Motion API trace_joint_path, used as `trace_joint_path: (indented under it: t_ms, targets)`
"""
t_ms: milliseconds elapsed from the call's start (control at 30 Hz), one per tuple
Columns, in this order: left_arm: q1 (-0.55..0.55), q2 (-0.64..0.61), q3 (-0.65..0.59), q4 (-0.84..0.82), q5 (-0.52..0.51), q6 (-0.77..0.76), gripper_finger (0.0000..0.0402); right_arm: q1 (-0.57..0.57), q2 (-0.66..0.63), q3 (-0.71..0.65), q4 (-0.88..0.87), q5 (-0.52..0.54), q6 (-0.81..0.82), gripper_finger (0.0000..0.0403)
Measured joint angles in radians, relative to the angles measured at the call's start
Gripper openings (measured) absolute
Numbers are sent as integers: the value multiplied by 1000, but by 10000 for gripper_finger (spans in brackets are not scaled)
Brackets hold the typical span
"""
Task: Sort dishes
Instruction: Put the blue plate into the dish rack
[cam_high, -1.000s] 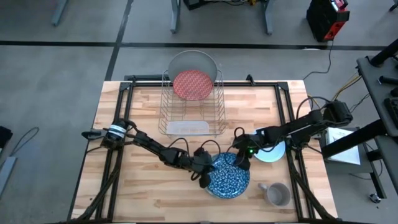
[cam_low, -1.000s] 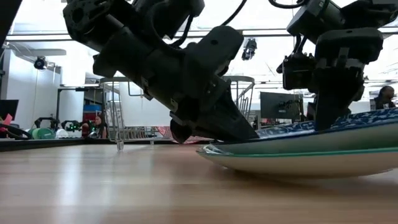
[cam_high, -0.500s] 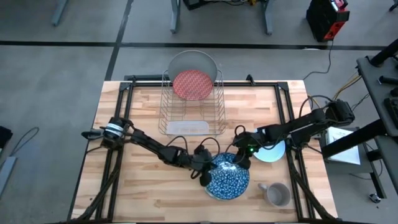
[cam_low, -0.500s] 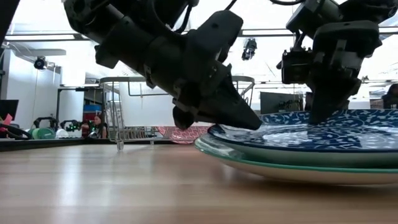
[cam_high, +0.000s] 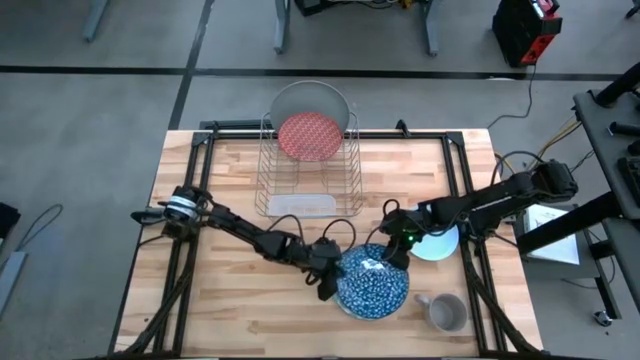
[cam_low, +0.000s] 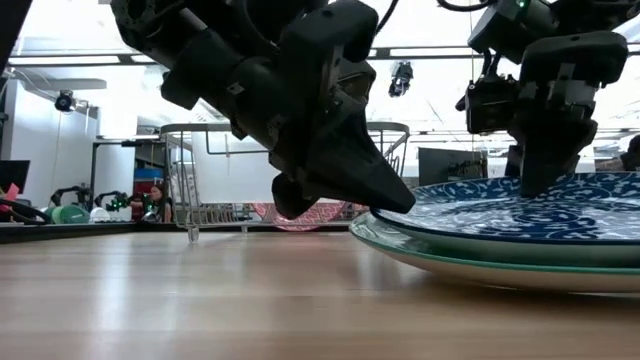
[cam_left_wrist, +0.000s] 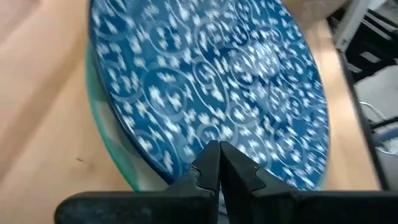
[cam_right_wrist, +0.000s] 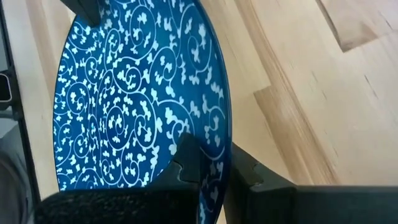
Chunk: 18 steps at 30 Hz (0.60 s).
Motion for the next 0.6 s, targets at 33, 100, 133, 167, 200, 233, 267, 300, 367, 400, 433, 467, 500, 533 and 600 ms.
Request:
trace_joint_path:
  t_ms: [33,100,133,167,200,233,267,300,367,400,433,467,500,533,600]
  targets:
    - [2,0,0,-2,21,-11,0,-2,-1,0,-8,-1,-6,15]
    - [6,0,0,-4,55,-29,0,-6,-1,0,-13,-2,-42,16]
    - [7,0,0,-4,66,-36,0,-6,-1,0,-13,-1,-66,16]
    - [7,-2,0,-5,71,-39,0,-6,-1,0,-13,-1,-92,16]
    - [6,-5,0,-8,74,-40,0,-6,-1,0,-11,1,-113,16]
    - [6,-8,0,-8,76,-41,0,-7,-1,-1,-6,6,-133,16]
    - [6,-11,0,-10,75,-41,0,-8,-1,-1,0,11,-151,16]
    - [8,-13,0,-11,75,-41,0,-8,-2,-1,9,19,-168,17]
    - [10,-22,-1,-14,75,-45,0,-8,-5,-2,27,35,-212,17]
    - [11,-28,-1,-14,75,-45,0,-8,-8,-2,32,38,-236,17]
    - [12,-36,-2,-18,75,-46,0,-8,-14,-2,35,43,-252,17]
    - [12,-42,-3,-19,74,-48,0,-8,-20,-2,36,48,-259,17]
    - [12,-47,-3,-19,73,-52,0,-8,-24,-2,35,53,-263,17]
    - [12,-54,-3,-20,71,-56,0,-9,-30,-3,33,56,-266,17]
    - [13,-63,-3,-22,66,-68,0,-9,-36,-3,30,59,-255,17]
